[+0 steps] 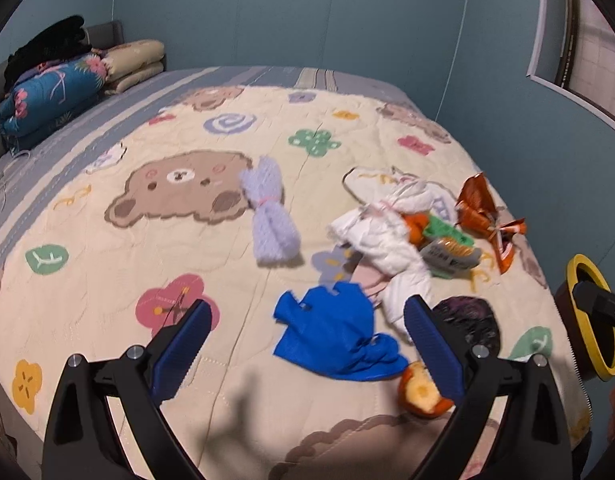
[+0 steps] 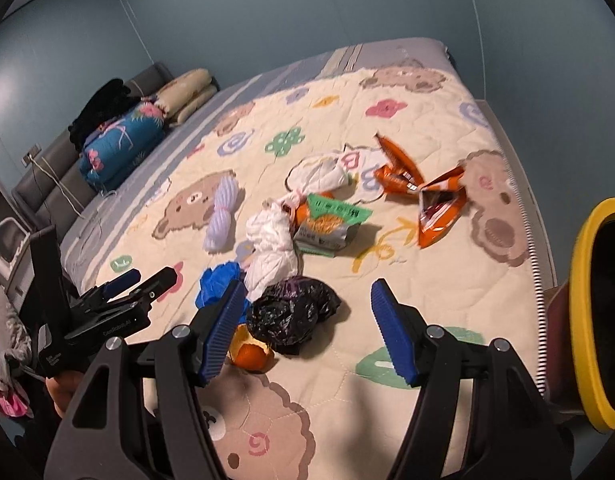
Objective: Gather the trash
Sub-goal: 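Grasp the blue glove with the left tool while the right tool grasps the black bag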
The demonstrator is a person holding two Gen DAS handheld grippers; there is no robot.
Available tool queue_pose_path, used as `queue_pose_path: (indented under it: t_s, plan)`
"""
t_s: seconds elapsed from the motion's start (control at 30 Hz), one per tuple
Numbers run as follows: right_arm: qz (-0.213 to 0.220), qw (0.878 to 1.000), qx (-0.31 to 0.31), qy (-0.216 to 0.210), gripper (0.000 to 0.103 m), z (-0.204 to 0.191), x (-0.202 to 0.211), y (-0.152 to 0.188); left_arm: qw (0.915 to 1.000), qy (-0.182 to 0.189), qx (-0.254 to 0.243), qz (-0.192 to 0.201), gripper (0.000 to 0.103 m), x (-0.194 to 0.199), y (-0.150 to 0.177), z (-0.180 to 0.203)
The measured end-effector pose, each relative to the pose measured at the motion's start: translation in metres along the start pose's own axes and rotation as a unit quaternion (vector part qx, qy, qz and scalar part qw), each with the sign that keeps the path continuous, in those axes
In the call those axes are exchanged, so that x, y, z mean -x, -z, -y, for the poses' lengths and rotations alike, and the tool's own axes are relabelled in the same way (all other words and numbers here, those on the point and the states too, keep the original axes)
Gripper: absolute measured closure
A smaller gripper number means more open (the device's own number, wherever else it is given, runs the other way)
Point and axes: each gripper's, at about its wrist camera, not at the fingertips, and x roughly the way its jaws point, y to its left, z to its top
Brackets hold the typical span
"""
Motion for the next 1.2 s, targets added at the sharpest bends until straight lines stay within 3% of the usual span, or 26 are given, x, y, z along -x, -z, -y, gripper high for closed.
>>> queue_pose_path:
  t_s: [0.43, 0.73, 0.83, 0.93, 1.1, 1.2]
  plan:
    - [-0.069, 0.998, 0.013, 0.003, 0.041, -0.007, -0.072, 0.016, 0.9991, -0.004, 0.024, -0.035, 0.010, -0.039, 0.011, -0.020]
    - [-0.098, 0.995, 0.012, 0.003, 0.040, -0.011, -0.105, 0.022, 0.9974, 0.015, 0.035, -0.061, 0.010, -0.063, 0.014, -0.021]
    - [-0.104, 0.994, 0.013, 0.000, 0.041, -0.013, -0.112, 0.023, 0.9968, 0.025, 0.037, -0.066, 0.018, -0.068, 0.015, -0.019]
    - [-0.107, 0.994, 0.013, -0.006, 0.048, -0.016, -0.117, 0.025, 0.9958, 0.044, 0.034, -0.073, 0.029, -0.072, 0.017, -0.015]
    - [-0.109, 0.994, 0.024, -0.013, 0.060, -0.020, -0.119, 0.026, 0.9937, 0.070, 0.037, -0.079, 0.054, -0.075, 0.019, -0.012]
    - [-0.107, 0.994, 0.028, -0.015, 0.062, -0.022, -0.119, 0.026, 0.9936, 0.073, 0.027, -0.081, 0.060, -0.077, 0.018, -0.008]
